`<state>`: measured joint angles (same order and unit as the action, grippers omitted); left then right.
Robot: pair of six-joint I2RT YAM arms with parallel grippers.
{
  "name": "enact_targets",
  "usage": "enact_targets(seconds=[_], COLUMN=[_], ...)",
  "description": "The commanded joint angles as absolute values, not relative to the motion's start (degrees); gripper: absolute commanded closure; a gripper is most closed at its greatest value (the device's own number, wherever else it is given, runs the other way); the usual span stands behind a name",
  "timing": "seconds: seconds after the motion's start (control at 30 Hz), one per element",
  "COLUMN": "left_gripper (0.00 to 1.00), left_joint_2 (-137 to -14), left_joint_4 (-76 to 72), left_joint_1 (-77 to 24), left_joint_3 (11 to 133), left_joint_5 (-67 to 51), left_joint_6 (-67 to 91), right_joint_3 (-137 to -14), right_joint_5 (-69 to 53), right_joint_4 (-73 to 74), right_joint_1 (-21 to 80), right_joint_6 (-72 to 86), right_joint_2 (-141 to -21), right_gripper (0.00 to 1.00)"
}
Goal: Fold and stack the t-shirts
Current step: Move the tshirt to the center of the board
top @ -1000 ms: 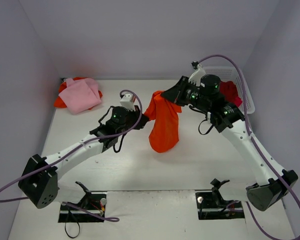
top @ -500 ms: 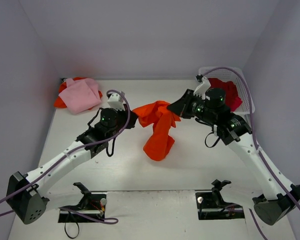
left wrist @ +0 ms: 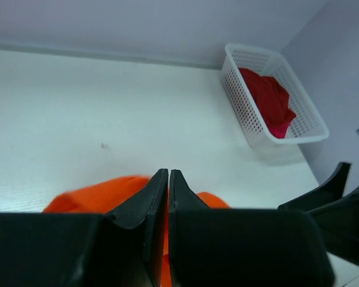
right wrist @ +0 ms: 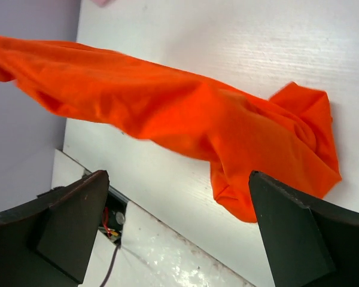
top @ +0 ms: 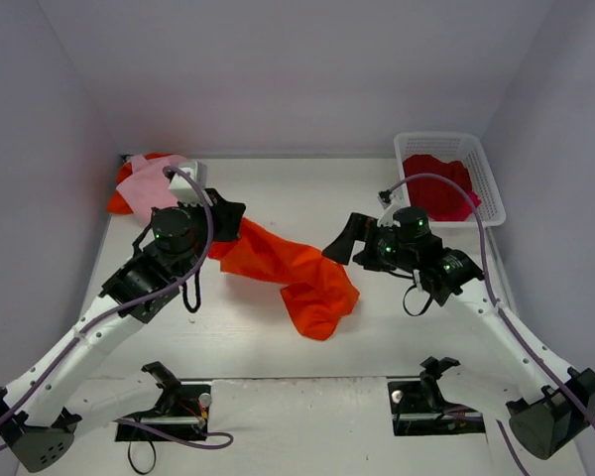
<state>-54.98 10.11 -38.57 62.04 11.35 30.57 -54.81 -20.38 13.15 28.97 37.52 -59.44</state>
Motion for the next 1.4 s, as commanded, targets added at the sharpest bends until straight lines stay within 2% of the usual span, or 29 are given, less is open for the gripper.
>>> enact_targets(seconds=[0.0,0.37,0.5,0.53,0.57,0.67,0.9,1.07,1.37], left_gripper=[1.0,1.0,1.0,0.87,0.69,0.53,0.51,0.51,0.51], left_joint_2=[-54.3,-56.9,-58.7,-60.2,-61.1,-64.5,-70.5,-72.2,-72.6], left_joint_4=[10.5,9.1,6.2,5.0,4.3,1.9,-3.2,-6.1,-5.5], left_joint_1=[-38.5,-38.5,-38.7,-38.7,-38.8,-40.0,-44.9,-47.5,-49.9], left_joint_3=[66.3,66.3,64.0,62.9,62.1,59.2,55.7,53.7,53.8], left_joint_5=[12.6,10.0,3.7,1.3,0.4,0.0,-1.2,-0.5,1.9], left_joint_6=[28.8,30.8,35.1,36.0,36.8,39.3,42.5,44.5,44.7], right_joint_3=[-53.2,-43.6,-38.4,-37.5,-36.7,-34.0,-30.2,-26.5,-22.8], right_joint_5=[-20.7,-20.7,-19.6,-19.0,-18.2,-16.1,-10.8,-9.1,-0.8], right_joint_4=[10.5,10.4,10.3,10.4,10.4,10.5,8.4,1.4,-10.5], right_joint_1=[29.9,32.7,35.4,36.8,37.5,39.3,43.1,47.0,54.9], right_joint_6=[37.8,38.7,41.2,41.8,42.4,44.2,48.5,51.8,56.5], right_joint_2=[-57.4,-51.9,-48.7,-47.8,-46.2,-43.8,-42.7,-44.7,-56.4], right_gripper=[0.0,0.0,0.01,0.01,0.02,0.05,0.09,0.12,0.15])
